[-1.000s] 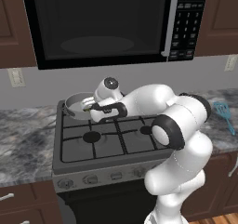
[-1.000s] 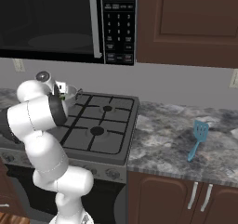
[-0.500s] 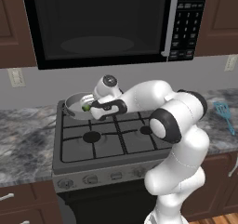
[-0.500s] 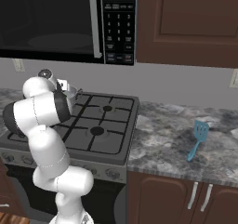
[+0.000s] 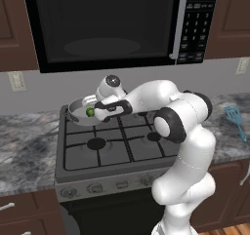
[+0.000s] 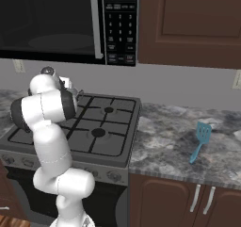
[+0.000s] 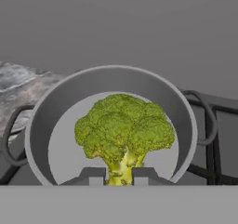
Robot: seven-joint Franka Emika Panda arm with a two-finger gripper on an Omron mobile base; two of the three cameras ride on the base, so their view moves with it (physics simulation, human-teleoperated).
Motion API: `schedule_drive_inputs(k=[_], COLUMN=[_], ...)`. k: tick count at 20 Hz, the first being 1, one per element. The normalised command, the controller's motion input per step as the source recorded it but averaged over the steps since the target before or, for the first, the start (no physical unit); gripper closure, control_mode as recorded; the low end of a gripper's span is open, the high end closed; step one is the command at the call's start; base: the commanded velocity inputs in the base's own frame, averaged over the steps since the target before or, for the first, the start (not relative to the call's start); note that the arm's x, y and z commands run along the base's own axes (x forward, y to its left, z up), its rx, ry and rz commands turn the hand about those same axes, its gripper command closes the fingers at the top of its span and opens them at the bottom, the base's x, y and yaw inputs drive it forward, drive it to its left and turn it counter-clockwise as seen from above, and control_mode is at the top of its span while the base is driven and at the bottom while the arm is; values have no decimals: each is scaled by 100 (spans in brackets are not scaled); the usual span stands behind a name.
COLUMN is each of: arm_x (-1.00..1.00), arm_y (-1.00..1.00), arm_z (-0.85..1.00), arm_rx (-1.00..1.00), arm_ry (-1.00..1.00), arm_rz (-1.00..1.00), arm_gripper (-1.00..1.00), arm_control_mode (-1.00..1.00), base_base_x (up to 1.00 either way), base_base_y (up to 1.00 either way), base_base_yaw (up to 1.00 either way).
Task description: Put the avocado and broccoli in the pot. Retrieve the spatula and lightly stir the vegetables in the pot.
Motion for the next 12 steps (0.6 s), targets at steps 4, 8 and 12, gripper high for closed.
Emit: schedule_drive_inputs(k=[4, 8, 12], arm_x=[45, 26, 21], arm_y=[0, 8, 16], arm_z=[-8, -4, -10], arm_rx=[0, 0, 0], arm_ry=[0, 0, 0], arm_rz=[0, 0, 0], arm_gripper=[100, 100, 100], arm_control_mode=[-100, -100, -100], base_base_x=[0, 0, 0], base_base_y=[0, 0, 0], base_base_yaw=[0, 0, 0])
